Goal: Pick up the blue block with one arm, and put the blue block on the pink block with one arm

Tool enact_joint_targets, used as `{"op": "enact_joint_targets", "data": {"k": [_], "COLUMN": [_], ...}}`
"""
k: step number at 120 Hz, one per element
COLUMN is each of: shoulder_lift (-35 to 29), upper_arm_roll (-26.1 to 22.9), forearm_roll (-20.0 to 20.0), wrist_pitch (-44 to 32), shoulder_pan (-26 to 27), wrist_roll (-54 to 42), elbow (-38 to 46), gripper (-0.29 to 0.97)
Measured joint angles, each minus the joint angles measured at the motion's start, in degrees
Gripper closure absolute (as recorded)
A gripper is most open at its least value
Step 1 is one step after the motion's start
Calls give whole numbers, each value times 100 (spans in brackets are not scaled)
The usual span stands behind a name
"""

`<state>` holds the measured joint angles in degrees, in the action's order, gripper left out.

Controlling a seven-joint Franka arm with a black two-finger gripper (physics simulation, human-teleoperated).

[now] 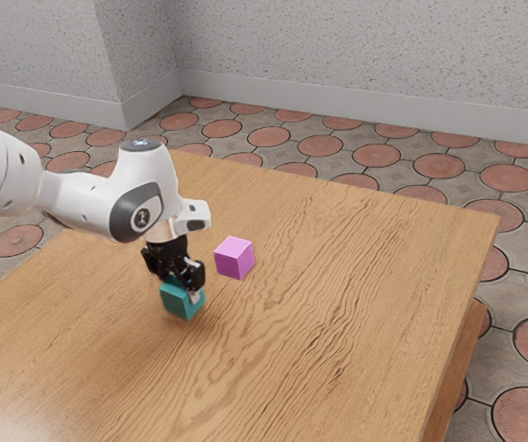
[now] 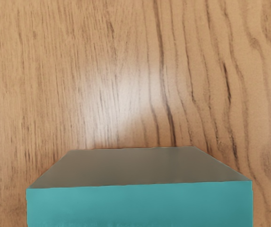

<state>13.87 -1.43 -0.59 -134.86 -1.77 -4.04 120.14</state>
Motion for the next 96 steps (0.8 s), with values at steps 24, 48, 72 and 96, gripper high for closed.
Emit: {"op": "enact_joint_targets", "data": {"k": [24, 48, 72, 96], "shoulder_lift": [246, 1074, 1814, 2348], "upper_arm_roll": [-7, 10, 110, 111], "forearm_roll": [-67, -95, -84, -133], "wrist_pitch": [470, 1220, 1938, 2552], "shoulder_pan": [58, 116, 116, 165], "wrist_roll": [27, 54, 44, 16], "elbow": [-918, -2334, -3545, -4628], "gripper": [39, 41, 39, 38]}}
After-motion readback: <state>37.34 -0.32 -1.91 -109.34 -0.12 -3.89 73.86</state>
